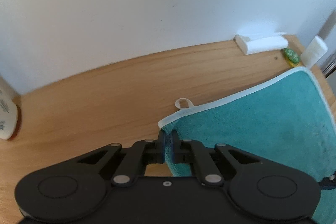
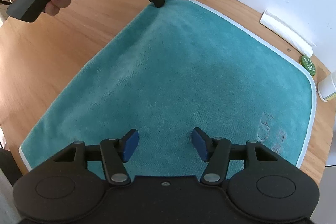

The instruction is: Fold towel

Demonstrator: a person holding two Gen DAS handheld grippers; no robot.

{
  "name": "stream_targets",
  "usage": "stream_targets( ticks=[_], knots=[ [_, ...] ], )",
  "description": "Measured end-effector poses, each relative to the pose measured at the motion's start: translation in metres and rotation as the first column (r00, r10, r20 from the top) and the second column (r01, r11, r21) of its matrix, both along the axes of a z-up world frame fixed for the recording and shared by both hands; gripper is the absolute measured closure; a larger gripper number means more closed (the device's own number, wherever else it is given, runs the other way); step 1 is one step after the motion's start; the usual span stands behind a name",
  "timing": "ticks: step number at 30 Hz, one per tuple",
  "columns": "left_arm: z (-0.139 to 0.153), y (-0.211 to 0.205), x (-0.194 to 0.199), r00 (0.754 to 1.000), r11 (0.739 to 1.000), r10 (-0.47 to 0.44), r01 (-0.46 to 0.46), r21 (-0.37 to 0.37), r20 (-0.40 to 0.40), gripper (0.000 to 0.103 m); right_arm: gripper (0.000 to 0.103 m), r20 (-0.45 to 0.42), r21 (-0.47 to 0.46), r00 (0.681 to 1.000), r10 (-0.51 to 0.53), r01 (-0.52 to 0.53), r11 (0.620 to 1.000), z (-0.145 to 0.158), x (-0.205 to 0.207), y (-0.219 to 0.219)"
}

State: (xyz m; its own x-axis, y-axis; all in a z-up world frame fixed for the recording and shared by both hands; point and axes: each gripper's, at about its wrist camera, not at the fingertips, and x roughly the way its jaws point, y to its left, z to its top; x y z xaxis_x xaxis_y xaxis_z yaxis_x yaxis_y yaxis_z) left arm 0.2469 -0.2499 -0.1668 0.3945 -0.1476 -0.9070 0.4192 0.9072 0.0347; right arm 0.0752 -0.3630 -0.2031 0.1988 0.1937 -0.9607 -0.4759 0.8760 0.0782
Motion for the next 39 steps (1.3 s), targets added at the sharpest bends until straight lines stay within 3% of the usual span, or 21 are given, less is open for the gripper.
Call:
stream_targets(
  ticks=[3,9,11,13,17,21,25,27,30,32,39],
  knots=[
    [0.001,-0.008,-0.002,0.999,0.998,-0.031,0.03,0.052,0.018,0.099,0.04,0.002,0.0,1.0,0.002,-0.002,1.0,0.0,-0.001,0.0],
    [0.008,0.004,-0.008,1.0,1.0,0.012,-0.012,-0.009,-0.003,0.093,0.035,0.004,0.01,1.0,-0.005,0.004,1.0,-0.002,0.001,0.0],
    [0.014,0.014,-0.016,1.0,0.999,0.027,-0.027,-0.025,-0.01,0.081,0.031,0.005,0.002,1.0,0.01,-0.01,1.0,0.0,-0.005,0.004],
    [0.019,0.024,-0.027,0.999,0.998,0.04,-0.041,-0.042,-0.016,0.075,0.028,-0.002,0.002,1.0,0.004,-0.004,1.0,0.001,-0.004,0.006],
    [0.019,0.047,-0.061,0.991,0.989,0.091,-0.102,-0.109,-0.097,0.075,0.016,-0.004,0.012,0.999,0.034,-0.034,0.999,-0.001,-0.008,0.01],
    [0.017,0.051,-0.092,0.979,0.974,0.115,-0.144,-0.172,-0.166,0.075,0.015,-0.007,0.025,0.999,0.052,-0.051,0.998,-0.002,-0.008,0.009],
    [0.004,0.041,-0.107,0.971,0.981,0.116,-0.144,-0.128,-0.207,0.075,0.015,-0.022,0.046,0.998,0.066,-0.065,0.997,0.0,-0.007,0.006],
    [0.002,0.042,-0.11,0.961,0.968,0.135,-0.18,-0.175,-0.242,0.074,0.015,-0.03,0.06,0.997,0.068,-0.066,0.996,0.001,-0.007,0.004],
    [0.0,0.04,-0.11,0.955,0.96,0.169,-0.216,-0.18,-0.245,0.079,0.015,-0.034,0.071,0.997,0.073,-0.07,0.995,0.003,-0.007,0.002],
    [0.0,0.036,-0.111,0.955,0.962,0.188,-0.226,-0.154,-0.231,0.097,0.015,-0.029,0.067,0.996,0.086,-0.084,0.994,0.003,-0.01,0.003],
    [-0.001,0.031,-0.121,0.971,0.979,0.166,-0.183,-0.09,-0.17,0.098,0.015,-0.03,0.069,0.995,0.094,-0.092,0.993,0.001,-0.007,0.004]
  ],
)
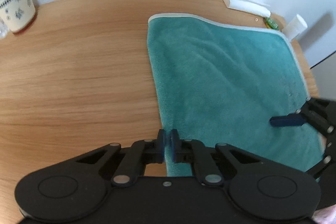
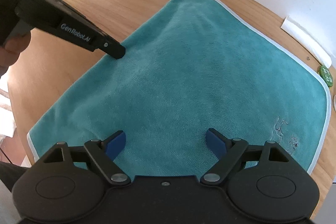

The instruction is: Fold towel

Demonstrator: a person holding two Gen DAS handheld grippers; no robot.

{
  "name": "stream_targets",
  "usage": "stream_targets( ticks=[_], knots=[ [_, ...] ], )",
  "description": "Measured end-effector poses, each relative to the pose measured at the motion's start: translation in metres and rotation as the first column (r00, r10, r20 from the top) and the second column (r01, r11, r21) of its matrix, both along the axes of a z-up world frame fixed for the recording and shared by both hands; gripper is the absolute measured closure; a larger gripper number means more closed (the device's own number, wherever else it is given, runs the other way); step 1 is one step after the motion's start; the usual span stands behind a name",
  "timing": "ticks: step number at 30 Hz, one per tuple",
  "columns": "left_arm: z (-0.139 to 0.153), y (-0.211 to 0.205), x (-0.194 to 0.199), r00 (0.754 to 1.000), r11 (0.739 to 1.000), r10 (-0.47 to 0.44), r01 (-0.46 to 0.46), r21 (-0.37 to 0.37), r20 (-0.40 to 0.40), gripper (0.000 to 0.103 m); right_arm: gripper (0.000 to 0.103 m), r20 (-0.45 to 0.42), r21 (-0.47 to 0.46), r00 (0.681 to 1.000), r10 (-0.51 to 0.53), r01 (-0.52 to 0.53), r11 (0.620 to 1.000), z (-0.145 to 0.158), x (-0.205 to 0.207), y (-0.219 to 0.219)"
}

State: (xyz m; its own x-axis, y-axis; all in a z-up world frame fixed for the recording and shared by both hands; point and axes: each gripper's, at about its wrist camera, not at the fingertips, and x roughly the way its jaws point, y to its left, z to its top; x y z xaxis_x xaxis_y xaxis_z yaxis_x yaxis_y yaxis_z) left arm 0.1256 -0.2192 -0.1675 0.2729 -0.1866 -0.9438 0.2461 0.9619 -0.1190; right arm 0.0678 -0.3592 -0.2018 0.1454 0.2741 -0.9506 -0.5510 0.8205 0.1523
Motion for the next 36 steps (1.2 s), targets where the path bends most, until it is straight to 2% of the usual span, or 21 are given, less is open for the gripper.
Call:
stream_targets(
  ticks=[3,4,6,9,12,15,17,18,20,21,23,25,27,29,33,36],
  knots=[
    [0.001,-0.015,-0.008,0.994,0.983,-0.088,0.076,0.17,0.065,0.1,0.015,0.005,-0.015,1.0,0.019,-0.019,1.0,0.0,-0.003,0.003],
    [0.0,-0.012,-0.007,0.995,0.978,-0.072,0.057,0.201,0.067,0.103,0.015,0.002,-0.022,1.0,0.022,-0.022,1.0,0.0,-0.004,0.003],
    [-0.001,0.0,-0.002,0.998,0.97,-0.021,0.006,0.242,0.061,0.103,0.015,0.005,-0.041,0.999,0.037,-0.037,0.998,0.0,-0.006,0.005],
    [0.011,0.02,-0.001,0.997,0.984,0.04,-0.051,0.169,0.068,0.103,0.015,0.009,-0.063,0.999,0.046,-0.045,0.997,0.001,-0.009,0.008],
    [0.019,0.027,-0.005,0.997,0.984,0.044,-0.054,0.17,0.062,0.103,0.021,0.03,-0.021,0.999,0.019,-0.019,1.0,0.007,-0.009,0.003],
    [0.037,0.025,-0.024,0.996,0.997,0.018,-0.024,0.076,0.085,0.101,0.023,0.077,0.031,0.997,0.026,-0.029,0.999,0.02,-0.011,-0.001],
    [0.05,0.022,-0.036,0.995,1.0,-0.008,0.008,0.002,0.103,0.097,0.023,0.075,0.067,0.996,0.048,-0.053,0.996,0.027,-0.011,-0.001],
    [0.054,0.018,-0.041,0.994,1.0,-0.022,0.024,-0.02,0.11,0.094,0.023,0.084,0.104,0.994,0.071,-0.08,0.991,0.032,-0.011,0.001],
    [0.058,0.014,-0.049,0.993,0.997,-0.02,0.029,-0.073,0.117,0.077,0.023,0.118,0.134,0.986,0.116,-0.132,0.982,0.035,-0.01,0.006],
    [0.057,0.011,-0.052,0.994,0.994,-0.008,0.021,-0.111,0.112,0.075,0.023,0.156,0.147,0.974,0.165,-0.188,0.971,0.035,-0.01,0.011],
    [0.053,0.0,-0.059,0.994,0.991,-0.018,0.032,-0.132,0.109,0.075,0.025,0.176,0.151,0.954,0.244,-0.271,0.951,0.034,-0.015,0.02],
    [0.044,-0.01,-0.063,0.995,0.994,-0.032,0.042,-0.1,0.098,0.078,0.031,0.155,0.097,0.917,0.368,-0.385,0.918,0.024,-0.021,0.036],
    [0.03,-0.017,-0.066,0.997,0.997,-0.028,0.032,-0.068,0.068,0.08,0.033,0.133,0.071,0.889,0.438,-0.45,0.89,0.016,-0.027,0.044],
    [0.009,-0.022,-0.07,1.0,1.0,-0.003,0.004,-0.02,0.02,0.082,0.033,0.138,0.055,0.876,0.461,-0.472,0.88,0.009,-0.032,0.044],
    [0.003,-0.032,-0.082,0.997,0.997,-0.048,0.043,0.063,0.068,0.083,0.032,0.118,0.078,0.891,0.438,-0.448,0.891,0.011,-0.031,0.036],
    [0.001,-0.045,-0.091,0.986,0.978,-0.124,0.102,0.184,0.113,0.079,0.03,0.1,0.055,0.879,0.467,-0.473,0.879,0.01,-0.038,0.03]
  ],
)
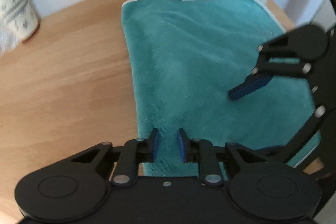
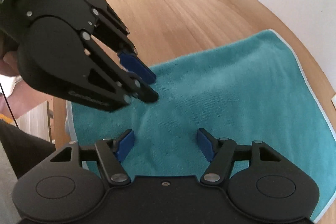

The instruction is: Fold towel

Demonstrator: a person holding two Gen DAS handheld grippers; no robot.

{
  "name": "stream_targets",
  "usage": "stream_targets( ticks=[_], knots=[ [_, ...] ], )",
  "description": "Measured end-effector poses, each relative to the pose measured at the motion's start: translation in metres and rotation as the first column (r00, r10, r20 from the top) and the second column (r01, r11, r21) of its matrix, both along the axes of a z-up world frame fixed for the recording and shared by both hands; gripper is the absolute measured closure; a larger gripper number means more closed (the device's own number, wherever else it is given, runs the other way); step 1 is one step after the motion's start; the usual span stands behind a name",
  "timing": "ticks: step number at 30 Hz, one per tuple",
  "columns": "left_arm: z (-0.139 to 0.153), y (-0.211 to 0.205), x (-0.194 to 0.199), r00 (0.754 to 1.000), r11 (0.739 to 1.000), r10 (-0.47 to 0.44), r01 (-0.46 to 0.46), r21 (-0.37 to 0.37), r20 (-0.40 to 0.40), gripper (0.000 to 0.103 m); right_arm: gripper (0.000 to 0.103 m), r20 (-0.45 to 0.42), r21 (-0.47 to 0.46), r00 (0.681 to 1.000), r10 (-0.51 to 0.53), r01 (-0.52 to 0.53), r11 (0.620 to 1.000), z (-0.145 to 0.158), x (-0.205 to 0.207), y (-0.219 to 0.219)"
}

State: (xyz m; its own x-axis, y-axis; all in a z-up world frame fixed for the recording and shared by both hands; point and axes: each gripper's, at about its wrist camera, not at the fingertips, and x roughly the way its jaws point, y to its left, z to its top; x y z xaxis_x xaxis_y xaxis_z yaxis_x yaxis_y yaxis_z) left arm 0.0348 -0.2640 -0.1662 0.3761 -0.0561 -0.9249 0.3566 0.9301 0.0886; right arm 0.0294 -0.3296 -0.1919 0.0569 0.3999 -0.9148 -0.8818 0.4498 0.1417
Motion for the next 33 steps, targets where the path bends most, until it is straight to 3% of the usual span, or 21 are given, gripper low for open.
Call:
stream_targets(
  ticks=[6,9,11,14,15,16,18,24,27,33],
  knots=[
    [-0.001,-0.003,-0.017,0.995,0.993,-0.071,0.065,0.099,0.067,0.078,0.027,-0.004,-0.045,0.998,0.058,-0.058,0.997,-0.001,-0.013,-0.012],
    [0.0,0.013,-0.008,0.999,0.998,0.049,-0.049,0.027,-0.002,0.079,0.027,-0.007,-0.055,0.997,0.076,-0.076,0.996,0.0,-0.016,-0.018],
    [0.005,0.016,-0.005,0.996,0.995,0.09,-0.089,0.038,-0.014,0.085,0.027,-0.007,-0.049,0.998,0.067,-0.067,0.997,0.001,-0.019,-0.018],
    [0.021,0.022,-0.007,0.988,0.985,0.151,-0.154,-0.08,-0.031,0.084,0.025,-0.031,-0.034,0.999,0.029,-0.03,0.999,-0.002,-0.014,-0.022],
    [0.032,0.025,-0.009,0.981,0.966,0.19,-0.194,-0.173,-0.039,0.083,0.025,-0.05,-0.023,0.999,0.007,-0.008,1.0,-0.003,-0.01,-0.024],
    [0.037,0.025,-0.011,0.979,0.954,0.2,-0.205,-0.219,-0.044,0.081,0.025,-0.055,-0.018,0.998,0.006,-0.007,1.0,-0.006,-0.007,-0.027],
    [0.04,0.016,-0.017,0.982,0.946,0.179,-0.188,-0.264,-0.058,0.081,0.025,-0.056,-0.012,0.998,0.002,-0.003,1.0,-0.006,-0.007,-0.028],
    [0.011,-0.014,-0.041,0.985,0.975,0.099,-0.124,-0.183,-0.143,0.081,0.025,-0.06,-0.021,0.998,0.029,-0.03,0.999,-0.008,-0.006,-0.036],
    [0.004,-0.022,-0.055,0.993,0.991,0.047,-0.059,-0.124,-0.104,0.08,0.025,-0.053,-0.038,0.997,0.047,-0.049,0.998,-0.01,-0.006,-0.04],
    [0.006,-0.006,-0.067,0.989,0.992,0.076,-0.089,-0.091,-0.129,0.073,0.025,-0.036,-0.06,0.996,0.078,-0.08,0.995,-0.01,-0.011,-0.042]
  ],
)
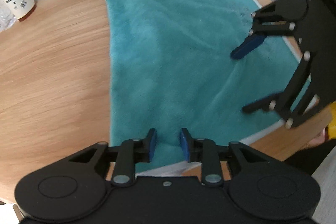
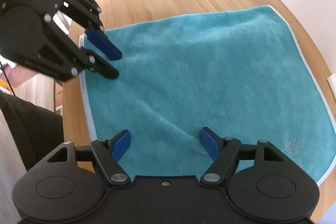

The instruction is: Fold towel

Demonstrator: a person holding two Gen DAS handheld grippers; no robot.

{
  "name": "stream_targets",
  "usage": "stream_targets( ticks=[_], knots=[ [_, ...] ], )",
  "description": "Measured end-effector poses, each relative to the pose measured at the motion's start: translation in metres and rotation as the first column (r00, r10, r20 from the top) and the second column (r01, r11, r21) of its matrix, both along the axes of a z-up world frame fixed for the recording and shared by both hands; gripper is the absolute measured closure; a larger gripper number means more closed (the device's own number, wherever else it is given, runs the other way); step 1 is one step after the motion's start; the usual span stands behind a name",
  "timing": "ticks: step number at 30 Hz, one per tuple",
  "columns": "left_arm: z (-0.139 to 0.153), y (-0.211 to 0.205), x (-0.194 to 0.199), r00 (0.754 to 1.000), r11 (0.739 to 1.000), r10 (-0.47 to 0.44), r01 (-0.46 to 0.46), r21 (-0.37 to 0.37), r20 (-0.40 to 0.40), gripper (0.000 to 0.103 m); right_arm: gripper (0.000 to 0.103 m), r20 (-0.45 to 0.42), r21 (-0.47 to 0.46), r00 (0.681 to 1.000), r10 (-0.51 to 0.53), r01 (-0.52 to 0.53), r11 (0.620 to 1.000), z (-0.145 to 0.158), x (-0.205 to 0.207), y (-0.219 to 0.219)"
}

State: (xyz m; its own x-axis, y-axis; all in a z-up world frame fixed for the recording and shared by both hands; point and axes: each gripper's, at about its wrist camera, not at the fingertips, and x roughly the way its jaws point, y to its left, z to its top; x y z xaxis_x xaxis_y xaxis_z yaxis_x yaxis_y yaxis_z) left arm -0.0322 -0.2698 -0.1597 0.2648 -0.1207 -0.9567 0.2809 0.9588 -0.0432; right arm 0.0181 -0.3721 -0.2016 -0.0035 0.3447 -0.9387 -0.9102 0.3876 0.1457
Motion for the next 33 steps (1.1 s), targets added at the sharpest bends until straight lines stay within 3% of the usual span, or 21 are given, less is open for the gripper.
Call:
stream_targets(
  ticks=[3,4,6,10,16,20,24,29,33],
  knots=[
    [0.0,0.021,-0.005,0.998,0.998,0.062,-0.062,0.033,-0.015,0.074,0.025,-0.004,-0.014,1.0,0.01,-0.01,1.0,0.002,0.0,-0.002],
    [0.0,0.027,-0.003,0.996,0.996,0.086,-0.086,0.016,-0.027,0.079,0.025,-0.002,-0.019,1.0,0.016,-0.016,1.0,0.003,-0.002,-0.002],
    [0.006,0.035,-0.001,0.991,0.992,0.128,-0.128,-0.007,-0.034,0.08,0.025,-0.001,-0.018,1.0,0.012,-0.012,1.0,0.003,-0.002,-0.003],
    [0.014,0.034,0.005,0.991,0.99,0.137,-0.137,-0.037,-0.01,0.079,0.019,-0.01,-0.023,1.0,0.013,-0.013,1.0,0.002,-0.002,-0.002],
    [0.023,0.022,0.025,0.989,0.986,0.136,-0.129,-0.109,0.061,0.078,0.018,-0.061,-0.031,0.997,-0.039,0.037,0.999,0.003,0.009,-0.001],
    [0.006,0.01,0.037,0.993,0.994,0.099,-0.096,-0.05,0.065,0.078,0.017,-0.006,-0.065,0.999,0.033,-0.034,0.997,0.003,-0.003,-0.001],
    [-0.002,-0.003,0.027,0.996,0.996,-0.003,-0.005,0.084,0.095,0.075,0.017,-0.002,-0.061,1.0,0.002,-0.002,0.998,0.003,-0.004,-0.007],
    [-0.002,0.002,0.028,0.997,0.994,0.006,-0.015,0.105,0.083,0.06,0.017,-0.004,-0.058,1.0,-0.023,0.023,0.998,0.003,-0.004,-0.018],
    [0.0,0.005,0.031,0.998,0.993,0.051,-0.056,0.105,0.048,0.059,0.017,-0.012,-0.069,0.998,-0.057,0.056,0.996,0.007,-0.004,-0.03]
  ],
)
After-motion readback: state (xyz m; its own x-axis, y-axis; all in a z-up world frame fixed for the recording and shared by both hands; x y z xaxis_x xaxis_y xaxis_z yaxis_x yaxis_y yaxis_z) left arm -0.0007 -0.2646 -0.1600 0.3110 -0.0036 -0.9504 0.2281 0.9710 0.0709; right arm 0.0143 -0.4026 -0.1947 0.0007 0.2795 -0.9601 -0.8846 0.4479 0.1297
